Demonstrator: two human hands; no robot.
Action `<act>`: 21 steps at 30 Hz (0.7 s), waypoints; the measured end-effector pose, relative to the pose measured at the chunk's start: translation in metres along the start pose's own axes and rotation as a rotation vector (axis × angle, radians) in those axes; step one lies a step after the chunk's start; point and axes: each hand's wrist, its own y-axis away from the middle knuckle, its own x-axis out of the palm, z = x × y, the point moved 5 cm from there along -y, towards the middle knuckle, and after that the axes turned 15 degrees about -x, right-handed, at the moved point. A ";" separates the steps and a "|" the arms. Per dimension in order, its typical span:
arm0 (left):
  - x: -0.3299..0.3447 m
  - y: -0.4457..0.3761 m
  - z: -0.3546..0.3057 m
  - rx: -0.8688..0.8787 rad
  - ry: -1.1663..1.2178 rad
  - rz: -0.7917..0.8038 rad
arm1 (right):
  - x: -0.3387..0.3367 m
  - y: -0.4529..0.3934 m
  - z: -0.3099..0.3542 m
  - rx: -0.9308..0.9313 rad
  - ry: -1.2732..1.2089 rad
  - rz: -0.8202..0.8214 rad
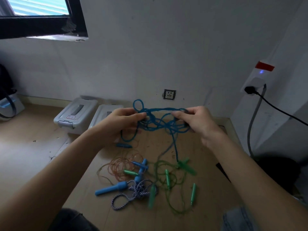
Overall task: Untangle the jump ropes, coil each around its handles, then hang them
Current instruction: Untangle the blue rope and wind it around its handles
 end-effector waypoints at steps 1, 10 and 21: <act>-0.006 0.001 0.000 -0.004 0.009 -0.037 | 0.000 -0.001 0.000 0.006 0.050 0.079; 0.001 -0.006 0.000 0.299 -0.984 -0.696 | 0.029 0.018 -0.020 0.080 0.537 0.746; -0.002 -0.002 0.009 0.001 0.029 -0.026 | 0.009 0.005 -0.008 -0.096 0.551 0.431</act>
